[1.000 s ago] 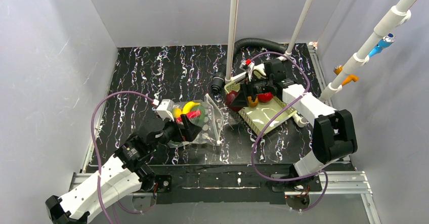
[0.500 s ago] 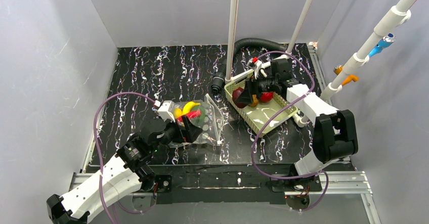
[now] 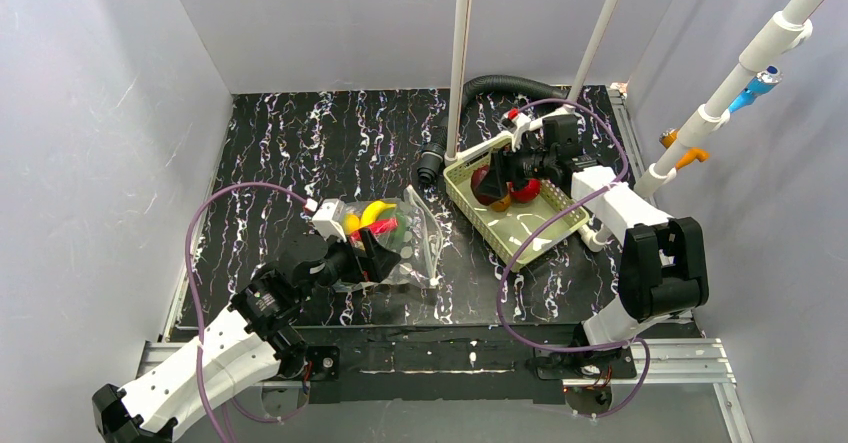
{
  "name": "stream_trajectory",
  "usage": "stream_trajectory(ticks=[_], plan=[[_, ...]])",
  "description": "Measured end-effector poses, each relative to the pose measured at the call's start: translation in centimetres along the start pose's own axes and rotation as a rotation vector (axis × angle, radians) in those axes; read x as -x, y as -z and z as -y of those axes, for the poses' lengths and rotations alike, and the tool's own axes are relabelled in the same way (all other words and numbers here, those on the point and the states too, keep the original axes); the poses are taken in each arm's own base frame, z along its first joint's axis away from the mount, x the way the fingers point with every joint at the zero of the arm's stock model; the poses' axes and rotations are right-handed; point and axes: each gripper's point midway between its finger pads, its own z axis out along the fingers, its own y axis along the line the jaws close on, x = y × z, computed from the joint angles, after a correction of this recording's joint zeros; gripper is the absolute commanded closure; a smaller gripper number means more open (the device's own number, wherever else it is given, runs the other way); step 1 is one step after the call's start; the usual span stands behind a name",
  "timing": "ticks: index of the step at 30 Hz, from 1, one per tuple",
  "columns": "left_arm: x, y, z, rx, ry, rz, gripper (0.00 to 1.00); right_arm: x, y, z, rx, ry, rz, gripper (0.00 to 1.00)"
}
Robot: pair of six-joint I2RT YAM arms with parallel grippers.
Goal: Open the zip-top bag and remove the fake food
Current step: Place the fake fruit in the bin.
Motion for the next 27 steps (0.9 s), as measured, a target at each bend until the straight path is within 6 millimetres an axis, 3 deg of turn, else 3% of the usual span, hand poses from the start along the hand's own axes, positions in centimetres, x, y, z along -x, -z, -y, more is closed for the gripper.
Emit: stream_trajectory(ticks=[16,27], plan=[[-0.1,-0.1,0.0,-0.004,0.003,0.004,0.02,-1.8,-0.5,4.0,-0.165,-0.042,-0.051,0.38],[-0.1,-0.1,-0.1,-0.004,0.003,0.004,0.02,-2.2,-0.5,4.7,-0.196,-0.044,-0.067,0.15]])
